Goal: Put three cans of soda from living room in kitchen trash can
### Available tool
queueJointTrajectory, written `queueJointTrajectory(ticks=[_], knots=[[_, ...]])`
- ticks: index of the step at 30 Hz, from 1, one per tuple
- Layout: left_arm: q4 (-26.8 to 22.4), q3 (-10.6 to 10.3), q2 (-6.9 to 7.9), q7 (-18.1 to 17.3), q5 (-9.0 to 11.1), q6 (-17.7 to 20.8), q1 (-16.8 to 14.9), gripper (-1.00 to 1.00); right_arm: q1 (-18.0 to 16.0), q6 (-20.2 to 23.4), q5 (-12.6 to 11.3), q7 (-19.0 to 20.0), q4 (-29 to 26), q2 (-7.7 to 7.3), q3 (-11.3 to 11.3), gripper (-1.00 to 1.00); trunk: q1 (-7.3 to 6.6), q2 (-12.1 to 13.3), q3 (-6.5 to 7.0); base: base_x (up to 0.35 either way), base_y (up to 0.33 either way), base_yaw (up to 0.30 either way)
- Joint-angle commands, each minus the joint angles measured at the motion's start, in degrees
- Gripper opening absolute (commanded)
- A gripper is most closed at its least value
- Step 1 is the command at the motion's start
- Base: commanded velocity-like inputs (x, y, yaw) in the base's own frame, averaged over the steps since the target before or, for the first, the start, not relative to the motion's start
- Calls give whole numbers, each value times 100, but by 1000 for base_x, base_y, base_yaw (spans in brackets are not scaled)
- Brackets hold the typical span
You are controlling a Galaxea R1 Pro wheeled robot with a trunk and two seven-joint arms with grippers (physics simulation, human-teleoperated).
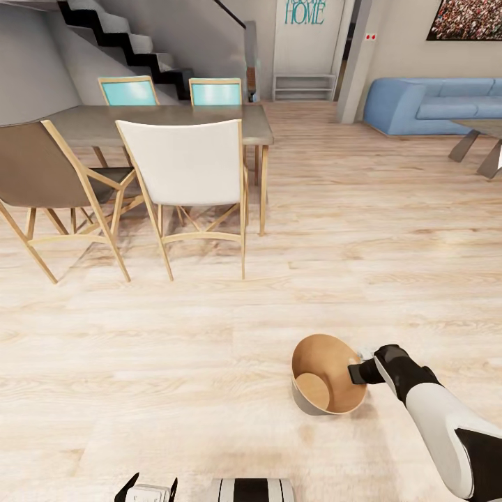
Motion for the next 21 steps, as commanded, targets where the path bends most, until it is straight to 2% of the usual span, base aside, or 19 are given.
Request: queueJointTrajectory(ticks=[1,21], knots=[[1,-1,0,0,0,0,0,100,3,10,-47,6,-1,1,-15,-100,1,0,-1,0,0,0],[2,-1,0,0,0,0,1,100,3,10,-47,6,-13,1,-13,-100,1,0,-1,0,0,0]])
